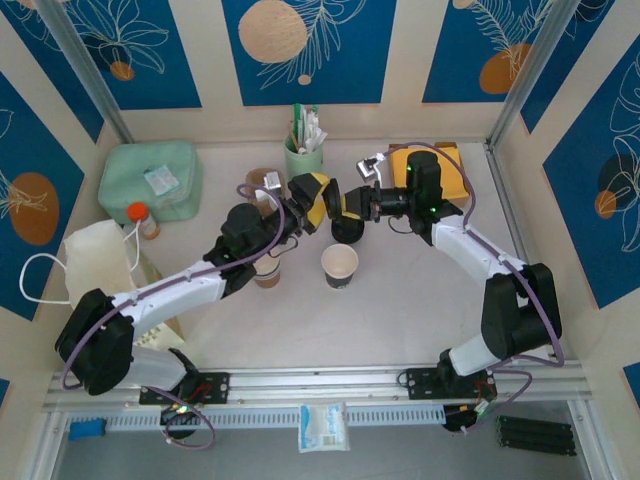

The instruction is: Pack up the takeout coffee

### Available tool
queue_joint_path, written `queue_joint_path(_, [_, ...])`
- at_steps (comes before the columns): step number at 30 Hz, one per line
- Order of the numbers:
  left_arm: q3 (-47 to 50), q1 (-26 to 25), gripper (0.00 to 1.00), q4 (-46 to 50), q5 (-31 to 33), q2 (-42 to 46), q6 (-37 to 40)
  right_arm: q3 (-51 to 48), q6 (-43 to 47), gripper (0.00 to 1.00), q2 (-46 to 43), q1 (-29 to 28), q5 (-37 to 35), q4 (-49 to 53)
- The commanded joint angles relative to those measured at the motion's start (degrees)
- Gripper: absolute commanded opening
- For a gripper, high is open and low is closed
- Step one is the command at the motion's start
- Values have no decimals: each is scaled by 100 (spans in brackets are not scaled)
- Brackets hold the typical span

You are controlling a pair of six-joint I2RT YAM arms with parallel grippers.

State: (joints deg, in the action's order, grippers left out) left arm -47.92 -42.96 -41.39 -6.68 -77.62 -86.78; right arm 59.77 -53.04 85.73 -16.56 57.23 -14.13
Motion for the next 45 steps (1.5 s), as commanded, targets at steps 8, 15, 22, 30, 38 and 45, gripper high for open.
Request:
queue_joint_path(8, [57, -134, 91, -370, 132, -95, -45, 184, -67, 0, 129, -39, 52, -30])
queue_joint_path(15, [83, -168, 85, -422, 158, -138, -60, 175, -65, 0, 146, -34, 25, -11])
queue_joint_path(22, [64, -190, 82, -484, 149, -226, -84, 176, -39, 0, 161, -36, 8, 48])
queue_joint_path(30, [7, -218, 84, -506, 92, -332, -48, 245, 149, 0, 154, -40, -63, 366])
queue_joint_path(38, [-24, -242, 87, -467, 44, -406, 29, 261, 308, 0, 119, -37, -134, 619])
queue_joint_path(45, [1, -249, 80, -569, 43, -473, 16, 272, 413, 0, 114, -41, -186, 787])
